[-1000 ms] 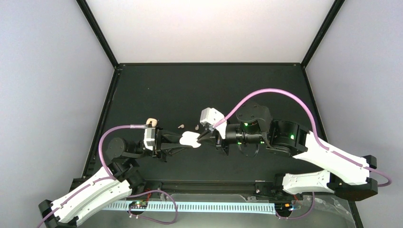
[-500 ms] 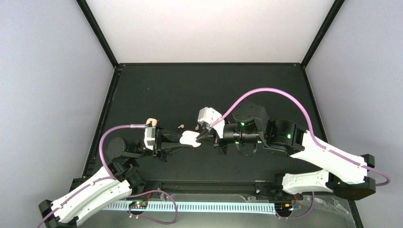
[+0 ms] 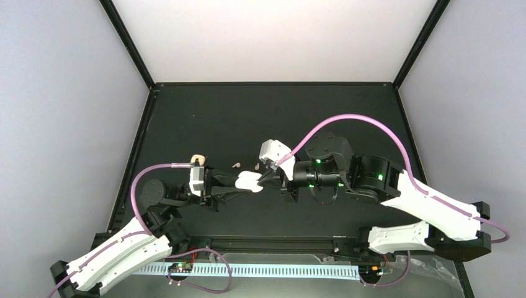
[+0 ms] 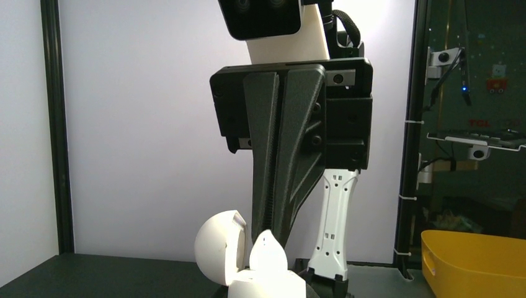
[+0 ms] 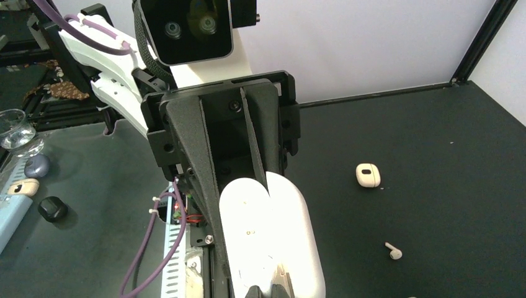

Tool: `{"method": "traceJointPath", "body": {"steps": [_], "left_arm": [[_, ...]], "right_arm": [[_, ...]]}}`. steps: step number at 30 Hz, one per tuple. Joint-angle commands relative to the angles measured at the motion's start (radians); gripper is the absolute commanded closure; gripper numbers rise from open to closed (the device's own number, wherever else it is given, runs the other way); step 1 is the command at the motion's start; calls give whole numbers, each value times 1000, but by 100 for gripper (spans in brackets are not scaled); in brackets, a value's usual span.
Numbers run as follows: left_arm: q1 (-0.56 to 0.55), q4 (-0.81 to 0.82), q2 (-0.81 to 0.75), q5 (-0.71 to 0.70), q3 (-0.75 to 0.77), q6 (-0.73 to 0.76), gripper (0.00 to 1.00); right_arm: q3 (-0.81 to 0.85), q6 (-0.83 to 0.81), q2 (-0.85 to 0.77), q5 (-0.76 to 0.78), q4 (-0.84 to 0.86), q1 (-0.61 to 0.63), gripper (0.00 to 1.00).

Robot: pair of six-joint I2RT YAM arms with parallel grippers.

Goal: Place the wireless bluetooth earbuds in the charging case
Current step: Place the earbud in the charging case.

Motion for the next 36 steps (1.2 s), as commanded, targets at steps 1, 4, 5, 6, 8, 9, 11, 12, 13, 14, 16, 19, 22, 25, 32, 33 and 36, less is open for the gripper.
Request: {"method": "traceJointPath", "body": {"steps": [1,4,5,6,8,9,11,12,13,14,16,19,22,25,32,33,36], "left_arm": [[-2,-18,11,-10,13,23,98],[-2,-15,12,-10,13,25,98],[-2,-12,13,-12,13,24,98],[-2,-10,12,-11,13,23,98],[-3,-3,13,-11,13,19,98],[-2,5,12,-10,13,16,98],[-3,15,10,-11,13,10,98],[-2,20,8,-11,13,5,98],[-2,26,6,-10,13,3,98],[-2,29,6,-8,13,1,98],[-3,31,4,-6,14,0,98],[-3,27,0,-6,13,0,99],[-3,30,-2,-7,12,0,98],[-2,37,-1,-9,13,-4,98],[-2,44,1,-8,17,-8,98],[-2,46,2,-9,17,-9,99],[-3,49,2,-10,17,-13,98]], "right_arm": [[48,-22,-5,11,-17,7,99],[51,-28,-6,14,-26,7,99],[51,-29,-5,13,-26,6,99],[50,-29,-6,13,-25,6,99],[48,-29,-4,9,-26,6,99],[45,-30,-4,10,-26,6,99],[39,-28,-7,11,-20,6,99],[36,-27,-7,10,-17,6,99],[31,-28,-7,11,-15,6,99],[28,-28,-7,14,-14,6,99],[28,-29,-6,17,-18,7,99],[35,-31,-4,28,-27,6,99],[38,-35,-2,42,-37,6,99],[39,-39,4,52,-46,7,99],[38,-52,12,82,-50,26,99],[36,-53,12,81,-49,27,99],[37,-57,16,97,-54,33,99]]}}
